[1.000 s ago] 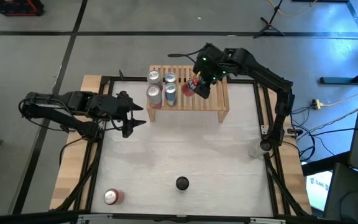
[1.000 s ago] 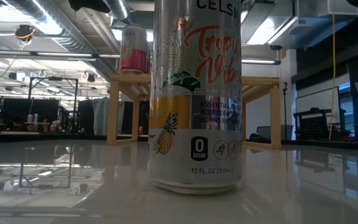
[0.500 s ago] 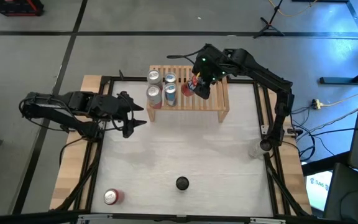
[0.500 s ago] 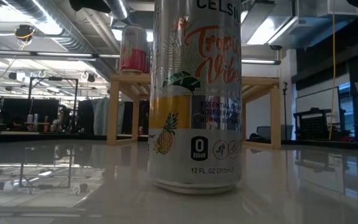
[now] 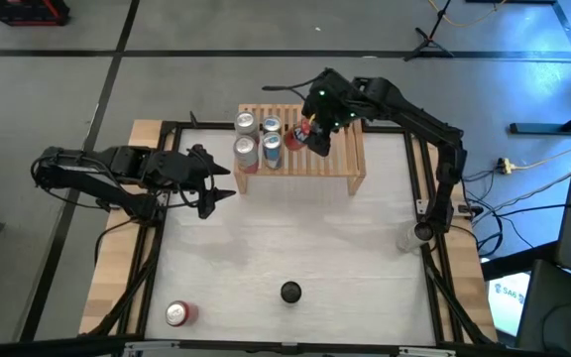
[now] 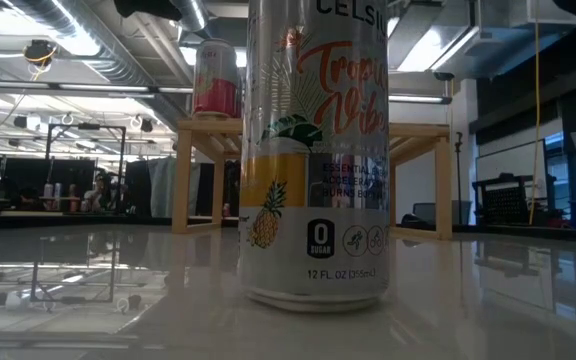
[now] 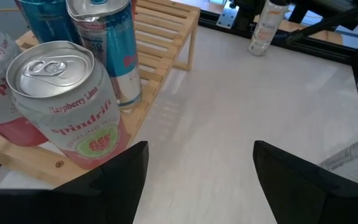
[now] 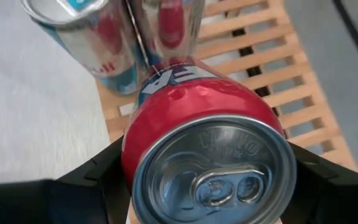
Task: Place canned beverage on shelf
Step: Put the top red soda can on the shelf
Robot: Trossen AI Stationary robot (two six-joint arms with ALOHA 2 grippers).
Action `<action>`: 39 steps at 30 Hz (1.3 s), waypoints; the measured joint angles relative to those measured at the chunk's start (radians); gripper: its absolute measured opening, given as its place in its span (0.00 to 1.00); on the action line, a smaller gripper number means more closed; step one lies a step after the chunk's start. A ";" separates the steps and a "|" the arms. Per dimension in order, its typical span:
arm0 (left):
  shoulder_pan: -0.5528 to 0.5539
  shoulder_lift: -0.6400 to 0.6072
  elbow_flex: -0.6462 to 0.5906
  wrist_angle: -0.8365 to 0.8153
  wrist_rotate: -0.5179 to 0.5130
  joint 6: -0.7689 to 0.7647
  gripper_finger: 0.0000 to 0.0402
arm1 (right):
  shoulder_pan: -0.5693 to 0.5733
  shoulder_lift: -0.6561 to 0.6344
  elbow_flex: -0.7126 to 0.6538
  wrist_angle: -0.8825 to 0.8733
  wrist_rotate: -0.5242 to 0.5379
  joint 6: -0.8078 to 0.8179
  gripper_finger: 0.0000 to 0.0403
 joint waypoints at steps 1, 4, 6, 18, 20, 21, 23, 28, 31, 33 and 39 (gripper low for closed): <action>0.000 0.000 0.000 0.000 -0.001 0.000 0.70 | 0.000 0.011 0.000 -0.010 -0.001 -0.003 0.68; 0.000 0.000 0.000 0.001 -0.001 -0.001 0.70 | 0.000 0.039 -0.001 -0.057 0.014 -0.018 0.68; 0.000 0.000 0.000 0.002 -0.002 -0.015 0.70 | 0.000 0.048 -0.001 -0.077 0.044 -0.033 0.68; 0.000 0.000 0.000 0.002 -0.002 -0.019 0.70 | 0.000 0.048 -0.001 -0.066 0.054 -0.036 0.69; 0.000 0.000 0.000 0.002 -0.002 -0.021 0.70 | 0.000 0.048 -0.001 -0.064 0.053 -0.036 0.71; 0.000 0.000 0.000 0.002 -0.001 -0.022 0.70 | 0.000 0.048 -0.001 -0.064 0.053 -0.035 0.72; -0.001 0.000 0.000 0.002 -0.001 -0.023 0.70 | 0.000 0.049 -0.001 -0.064 0.053 -0.035 0.74; -0.001 0.000 0.000 0.002 -0.001 -0.023 0.70 | 0.000 0.064 -0.007 -0.052 0.051 -0.036 0.72; -0.001 0.000 0.000 0.003 -0.001 -0.023 0.70 | 0.000 0.065 -0.008 -0.034 0.051 -0.039 0.72; -0.001 0.000 0.000 0.003 -0.001 -0.023 0.70 | 0.001 0.069 -0.008 -0.024 0.051 -0.051 0.73; -0.001 0.000 0.000 0.003 -0.001 -0.023 0.70 | 0.001 0.074 -0.009 -0.010 0.055 -0.091 0.81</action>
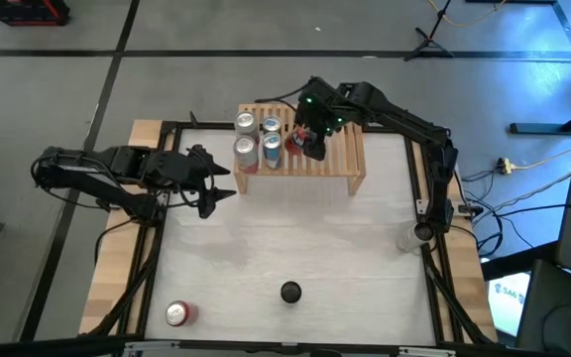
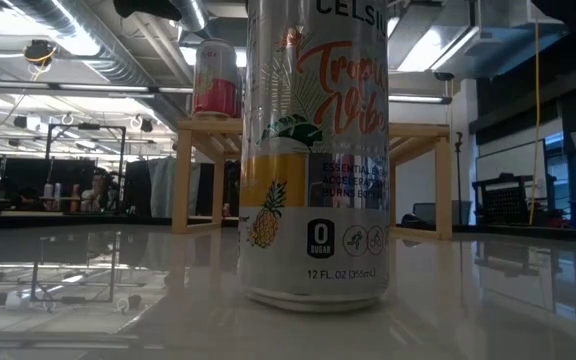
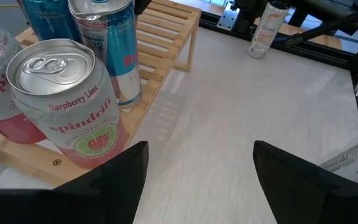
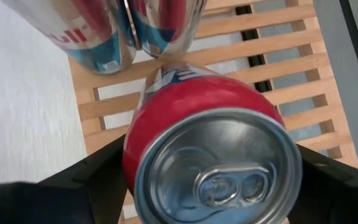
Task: Place canned beverage on shelf
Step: Put the top red soda can on the shelf
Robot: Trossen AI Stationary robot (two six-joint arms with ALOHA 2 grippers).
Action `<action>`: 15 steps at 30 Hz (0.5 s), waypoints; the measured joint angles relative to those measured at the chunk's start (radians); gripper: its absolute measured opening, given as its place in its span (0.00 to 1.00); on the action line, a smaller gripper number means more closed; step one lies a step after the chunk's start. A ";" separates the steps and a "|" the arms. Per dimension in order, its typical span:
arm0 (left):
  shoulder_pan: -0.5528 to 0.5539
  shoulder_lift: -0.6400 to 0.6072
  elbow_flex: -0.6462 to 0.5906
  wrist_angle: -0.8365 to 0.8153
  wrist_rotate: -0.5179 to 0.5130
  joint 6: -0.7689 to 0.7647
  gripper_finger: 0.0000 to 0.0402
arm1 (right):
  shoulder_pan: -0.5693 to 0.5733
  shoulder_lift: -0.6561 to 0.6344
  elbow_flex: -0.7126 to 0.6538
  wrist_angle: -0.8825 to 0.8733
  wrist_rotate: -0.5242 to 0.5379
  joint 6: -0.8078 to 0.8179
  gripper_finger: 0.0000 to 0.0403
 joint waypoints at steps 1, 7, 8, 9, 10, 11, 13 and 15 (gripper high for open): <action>0.000 0.000 0.000 0.000 0.000 0.000 0.70 | 0.000 0.001 0.000 0.005 0.002 0.000 0.82; 0.000 0.000 0.000 0.000 0.024 0.000 0.70 | 0.000 0.001 0.000 0.021 0.004 0.000 0.86; 0.000 0.000 0.000 0.000 0.030 0.000 0.70 | 0.000 0.001 0.000 0.023 0.004 0.000 0.86; 0.000 0.000 0.000 0.000 0.031 0.000 0.70 | 0.000 0.001 0.000 0.028 0.004 -0.001 0.86; 0.000 0.000 0.000 0.000 0.031 0.000 0.70 | 0.000 0.001 0.000 0.035 0.004 -0.005 0.86; 0.000 0.000 0.000 0.000 0.031 0.000 0.70 | 0.000 0.001 0.000 0.044 0.004 -0.011 0.86; 0.000 0.000 0.000 0.000 0.031 0.000 0.70 | 0.000 0.001 0.000 0.061 0.004 -0.020 0.86; 0.000 0.000 0.000 0.000 0.031 0.000 0.70 | 0.000 0.001 0.000 0.064 -0.001 -0.021 0.86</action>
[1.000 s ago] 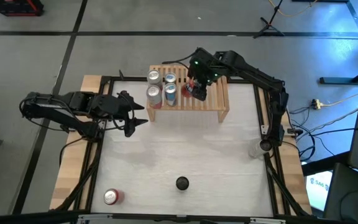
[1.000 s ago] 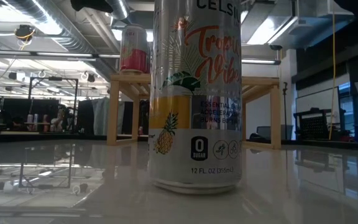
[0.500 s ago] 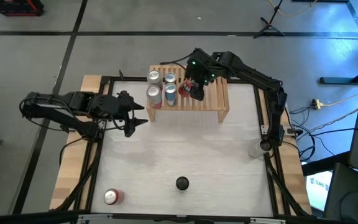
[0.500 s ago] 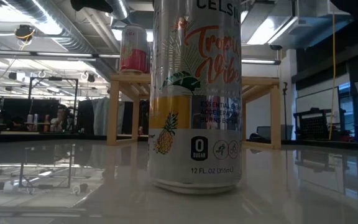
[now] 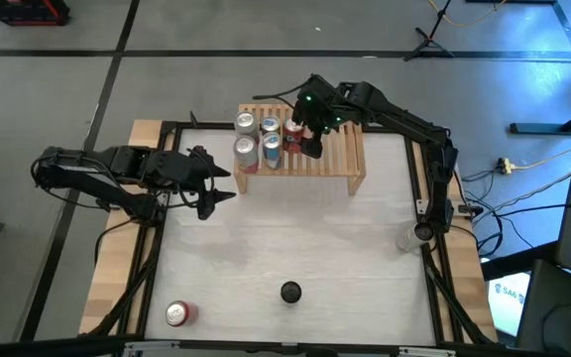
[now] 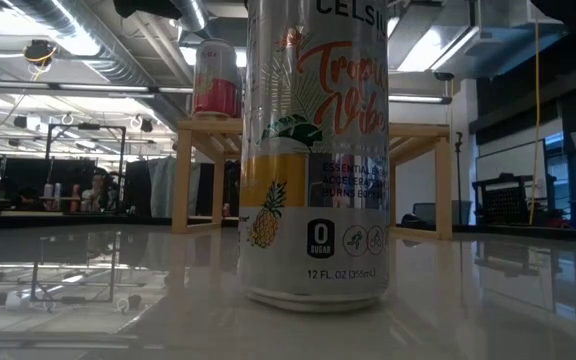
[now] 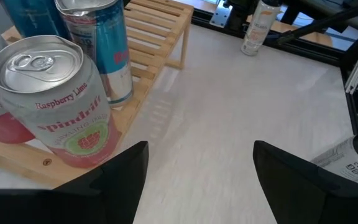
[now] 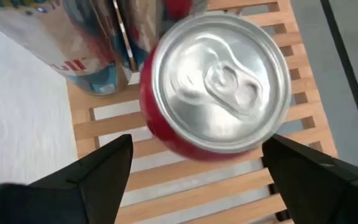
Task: Place canned beverage on shelf
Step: Put the top red soda can on the shelf
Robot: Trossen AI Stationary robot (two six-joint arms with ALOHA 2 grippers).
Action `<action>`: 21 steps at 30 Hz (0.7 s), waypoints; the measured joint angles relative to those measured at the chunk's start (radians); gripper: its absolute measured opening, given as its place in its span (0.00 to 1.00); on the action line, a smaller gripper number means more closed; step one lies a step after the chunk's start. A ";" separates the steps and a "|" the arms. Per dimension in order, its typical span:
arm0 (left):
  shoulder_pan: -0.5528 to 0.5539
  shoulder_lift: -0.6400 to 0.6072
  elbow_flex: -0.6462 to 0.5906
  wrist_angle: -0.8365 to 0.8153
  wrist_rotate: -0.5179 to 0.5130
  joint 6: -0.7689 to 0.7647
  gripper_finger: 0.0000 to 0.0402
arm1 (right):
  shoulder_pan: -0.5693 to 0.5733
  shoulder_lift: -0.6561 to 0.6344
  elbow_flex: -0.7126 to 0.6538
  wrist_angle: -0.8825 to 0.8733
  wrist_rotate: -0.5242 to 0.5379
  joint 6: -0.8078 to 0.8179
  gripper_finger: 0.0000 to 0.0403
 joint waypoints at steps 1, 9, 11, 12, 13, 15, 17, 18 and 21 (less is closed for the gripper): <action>0.000 0.000 0.000 0.000 0.000 0.000 0.70 | 0.000 0.000 0.000 0.000 0.000 0.000 0.86; 0.000 0.000 0.000 0.000 0.000 0.000 0.70 | -0.001 -0.002 -0.001 -0.009 0.034 0.000 0.86; 0.000 0.000 0.000 0.000 0.000 0.000 0.70 | -0.001 -0.007 -0.001 -0.010 0.034 0.004 0.86; 0.000 0.000 0.000 0.000 0.000 0.000 0.70 | -0.001 -0.010 -0.001 -0.008 0.034 0.012 0.86; 0.000 0.000 0.000 0.000 0.000 0.000 0.70 | -0.001 -0.011 0.000 0.000 0.034 0.019 0.86; 0.000 0.000 0.000 0.001 0.000 0.000 0.70 | -0.001 -0.012 0.001 0.019 0.034 0.025 0.86; 0.000 0.000 0.000 0.001 0.000 0.000 0.70 | -0.001 -0.012 0.001 0.029 0.034 0.029 0.86; 0.000 0.000 0.000 0.002 0.000 0.000 0.70 | -0.001 -0.012 0.001 0.039 0.034 0.035 0.86; 0.000 0.000 0.000 0.006 0.000 0.000 0.70 | 0.000 -0.012 0.001 0.046 0.059 0.051 0.86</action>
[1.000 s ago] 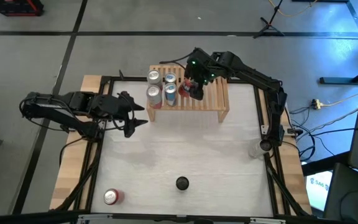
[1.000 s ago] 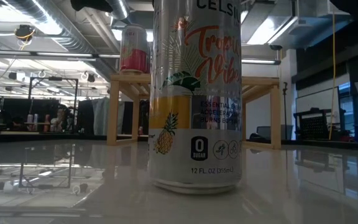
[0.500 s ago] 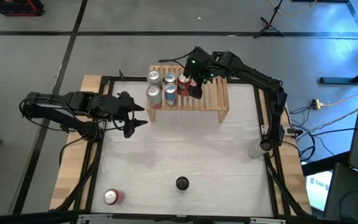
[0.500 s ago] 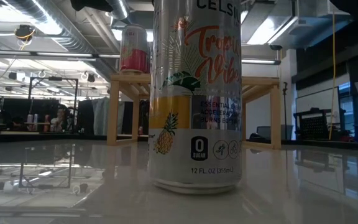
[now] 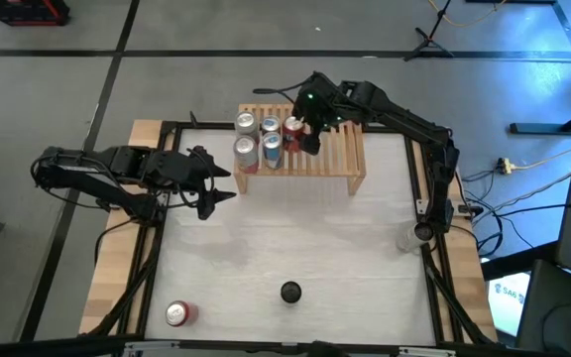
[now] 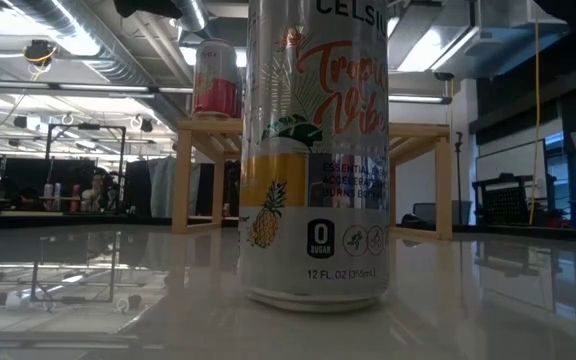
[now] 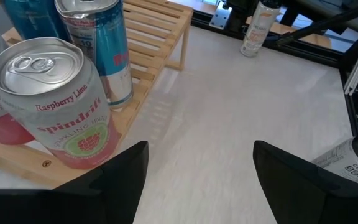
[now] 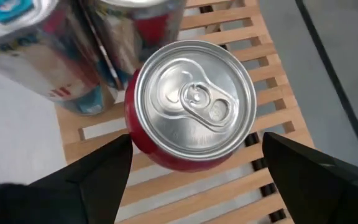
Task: Place canned beverage on shelf
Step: Put the top red soda can on the shelf
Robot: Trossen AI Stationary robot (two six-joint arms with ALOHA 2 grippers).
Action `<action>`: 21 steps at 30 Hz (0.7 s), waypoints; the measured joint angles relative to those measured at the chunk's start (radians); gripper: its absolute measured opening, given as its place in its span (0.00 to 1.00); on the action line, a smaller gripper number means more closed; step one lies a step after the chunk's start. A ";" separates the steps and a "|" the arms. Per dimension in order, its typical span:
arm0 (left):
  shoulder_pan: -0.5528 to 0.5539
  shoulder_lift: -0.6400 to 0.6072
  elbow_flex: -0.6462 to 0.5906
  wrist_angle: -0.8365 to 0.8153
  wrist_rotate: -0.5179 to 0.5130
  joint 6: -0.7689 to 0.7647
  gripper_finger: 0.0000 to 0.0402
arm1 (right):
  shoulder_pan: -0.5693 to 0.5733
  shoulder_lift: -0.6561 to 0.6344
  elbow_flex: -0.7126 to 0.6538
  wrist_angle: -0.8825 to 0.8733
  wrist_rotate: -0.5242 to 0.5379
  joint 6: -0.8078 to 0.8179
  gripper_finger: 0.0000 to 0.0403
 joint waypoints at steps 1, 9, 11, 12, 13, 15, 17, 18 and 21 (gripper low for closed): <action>0.000 0.000 0.000 0.000 0.000 0.000 0.70 | 0.000 0.000 0.000 -0.003 0.014 -0.003 0.86; 0.000 0.000 0.000 0.000 0.000 0.000 0.70 | -0.001 0.000 0.000 -0.020 0.124 -0.088 0.86; 0.000 0.000 0.000 -0.001 0.000 0.000 0.70 | -0.001 0.000 0.000 -0.025 0.141 -0.101 0.86; 0.000 0.000 0.000 -0.001 0.000 0.000 0.70 | 0.000 0.000 0.000 -0.030 0.154 -0.102 0.86; 0.000 0.000 0.000 -0.001 0.000 0.000 0.70 | 0.000 0.000 0.000 -0.037 0.169 -0.103 0.86; 0.000 0.000 0.000 -0.001 0.000 0.000 0.70 | -0.001 0.000 0.000 -0.056 0.198 -0.105 0.86; 0.000 0.000 0.000 -0.001 0.000 0.000 0.70 | -0.001 -0.002 0.000 -0.091 0.199 -0.105 0.86; 0.000 0.000 0.000 -0.001 0.000 0.000 0.70 | -0.006 -0.005 0.000 -0.110 0.180 -0.105 0.86; 0.000 0.000 0.000 -0.001 0.000 0.000 0.70 | -0.022 -0.030 0.000 -0.127 0.085 -0.095 0.86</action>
